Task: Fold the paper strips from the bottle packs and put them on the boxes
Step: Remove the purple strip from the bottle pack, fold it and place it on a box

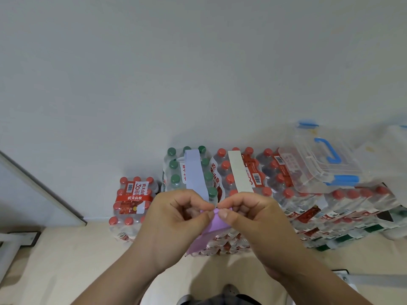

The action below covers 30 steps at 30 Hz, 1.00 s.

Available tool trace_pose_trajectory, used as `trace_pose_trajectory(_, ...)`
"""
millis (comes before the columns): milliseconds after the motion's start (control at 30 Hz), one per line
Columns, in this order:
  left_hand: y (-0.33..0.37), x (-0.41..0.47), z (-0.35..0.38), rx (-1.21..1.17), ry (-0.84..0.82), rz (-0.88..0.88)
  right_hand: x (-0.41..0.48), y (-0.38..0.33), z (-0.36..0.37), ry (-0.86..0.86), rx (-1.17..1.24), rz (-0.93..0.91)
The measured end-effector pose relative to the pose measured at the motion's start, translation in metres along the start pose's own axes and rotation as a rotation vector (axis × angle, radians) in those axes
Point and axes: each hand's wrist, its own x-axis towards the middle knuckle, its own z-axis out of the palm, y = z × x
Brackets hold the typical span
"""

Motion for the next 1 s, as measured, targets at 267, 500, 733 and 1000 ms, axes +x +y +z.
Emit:
trace_pose_trajectory(267,0.0,0.006,-0.001,0.031,-0.077,-0.071,0.005,0.007,-0.002,0.035,-0.072,0.001)
trace_pose_trajectory(500,0.002,0.011,0.003,0.02,-0.004,0.001,0.008,0.007,0.0,0.064,-0.098,-0.061)
trace_pose_trajectory(733,-0.005,0.011,0.003,0.087,0.044,0.116,0.006,0.006,-0.001,0.06,-0.035,-0.017)
trace_pose_trajectory(1000,-0.003,0.006,0.007,-0.031,-0.004,0.041,0.003,0.007,-0.003,0.095,0.052,-0.041)
